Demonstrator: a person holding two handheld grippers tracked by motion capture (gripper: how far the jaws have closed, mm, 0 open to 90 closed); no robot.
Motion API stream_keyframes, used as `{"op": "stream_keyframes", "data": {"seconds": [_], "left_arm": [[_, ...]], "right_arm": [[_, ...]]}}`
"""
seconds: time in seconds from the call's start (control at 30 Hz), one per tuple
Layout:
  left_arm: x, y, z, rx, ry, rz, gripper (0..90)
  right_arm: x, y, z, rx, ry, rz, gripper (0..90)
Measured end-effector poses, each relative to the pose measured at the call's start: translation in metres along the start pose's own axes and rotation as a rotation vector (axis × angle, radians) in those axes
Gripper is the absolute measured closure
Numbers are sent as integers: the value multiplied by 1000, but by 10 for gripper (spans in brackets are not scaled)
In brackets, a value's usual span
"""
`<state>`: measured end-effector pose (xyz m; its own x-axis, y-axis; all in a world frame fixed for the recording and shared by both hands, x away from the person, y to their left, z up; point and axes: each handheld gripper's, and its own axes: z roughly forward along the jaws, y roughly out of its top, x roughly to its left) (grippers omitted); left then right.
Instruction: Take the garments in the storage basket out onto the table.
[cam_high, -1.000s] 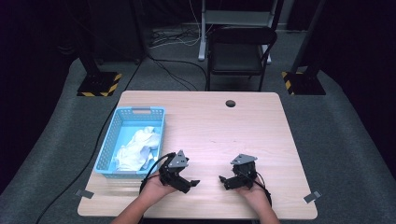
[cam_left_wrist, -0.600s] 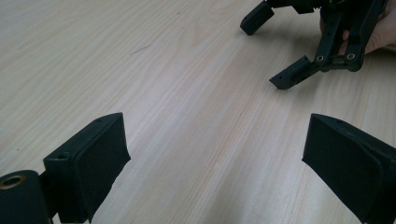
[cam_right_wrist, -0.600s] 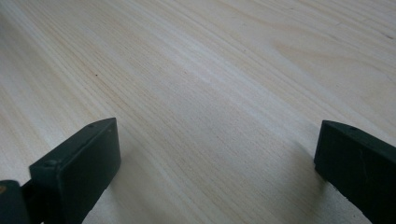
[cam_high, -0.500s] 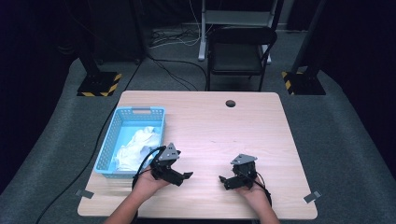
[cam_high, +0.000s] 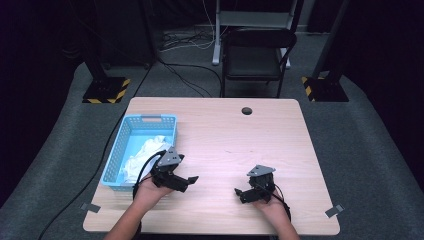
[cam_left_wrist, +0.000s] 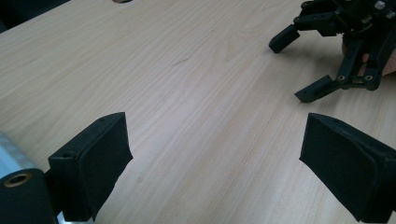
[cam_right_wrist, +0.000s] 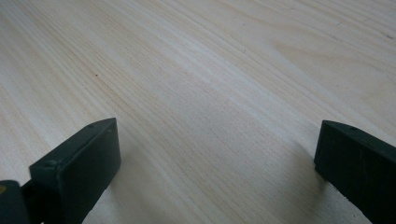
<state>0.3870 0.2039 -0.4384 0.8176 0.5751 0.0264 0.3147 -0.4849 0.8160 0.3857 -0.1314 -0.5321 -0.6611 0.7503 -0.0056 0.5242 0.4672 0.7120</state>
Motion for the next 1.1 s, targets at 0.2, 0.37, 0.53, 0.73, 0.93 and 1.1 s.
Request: {"op": "stream_keyframes", "data": {"seconds": [0.2, 0.37, 0.53, 0.73, 0.93, 1.1], "left_arm": [[12, -1, -9, -9, 19, -33, 76], [17, -2, -11, -5, 25, -40, 78], [24, -4, -14, 6, 49, -41, 79], [39, -10, -17, 19, 81, -74, 78], [51, -15, -21, 38, 119, -89, 78], [59, -20, -23, 50, 146, -105, 81]], "right_arm": [[0, 0, 0, 0, 0, 0, 0], [0, 0, 0, 0, 0, 0, 0], [0, 0, 0, 0, 0, 0, 0], [0, 0, 0, 0, 0, 0, 0], [0, 0, 0, 0, 0, 0, 0], [0, 0, 0, 0, 0, 1, 0]]}}
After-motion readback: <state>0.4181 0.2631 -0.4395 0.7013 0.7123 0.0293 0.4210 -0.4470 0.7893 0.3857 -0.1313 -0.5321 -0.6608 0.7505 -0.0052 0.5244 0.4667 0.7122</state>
